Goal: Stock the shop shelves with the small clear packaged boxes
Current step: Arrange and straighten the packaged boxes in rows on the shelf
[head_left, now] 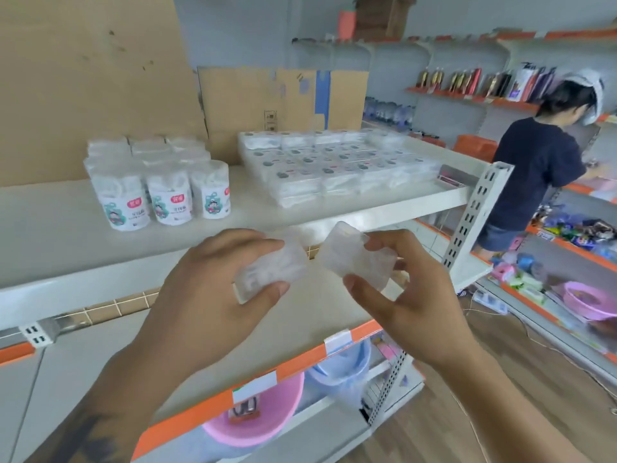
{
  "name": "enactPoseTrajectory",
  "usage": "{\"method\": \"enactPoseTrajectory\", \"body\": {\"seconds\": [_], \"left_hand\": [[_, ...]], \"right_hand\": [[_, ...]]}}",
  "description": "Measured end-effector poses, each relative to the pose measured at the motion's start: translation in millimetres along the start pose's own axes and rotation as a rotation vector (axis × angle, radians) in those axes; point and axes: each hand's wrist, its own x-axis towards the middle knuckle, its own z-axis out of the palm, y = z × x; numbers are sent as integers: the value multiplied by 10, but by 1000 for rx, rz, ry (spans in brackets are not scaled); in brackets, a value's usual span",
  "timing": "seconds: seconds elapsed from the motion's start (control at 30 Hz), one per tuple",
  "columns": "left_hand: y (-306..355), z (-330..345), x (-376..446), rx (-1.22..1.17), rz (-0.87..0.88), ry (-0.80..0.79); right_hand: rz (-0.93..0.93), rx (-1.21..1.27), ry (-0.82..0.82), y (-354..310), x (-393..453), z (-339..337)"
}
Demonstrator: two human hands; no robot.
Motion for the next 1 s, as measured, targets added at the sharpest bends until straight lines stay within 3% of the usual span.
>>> {"method": "enactPoseTrajectory", "body": {"seconds": [0.2, 0.43, 0.63, 0.8, 0.9, 1.0], "left_hand": [[105, 248, 709, 24, -40, 79], [242, 677, 1745, 118, -143, 170], [253, 1028, 2434, 233, -301, 86], [59, 1083, 2628, 264, -425, -96], [39, 1055, 2674, 243, -468, -151], [144, 1051, 2737, 216, -408, -109]], "right_hand": [[-171, 20, -12, 447, 898, -278], [-269, -3, -177, 1054, 2034, -715], [-296, -8, -252, 1437, 2870, -885], [-271, 76, -304, 1577, 3193, -814], [-253, 144, -336, 1593, 3308, -795], [-188, 292, -390, 1525, 3378, -820]]}}
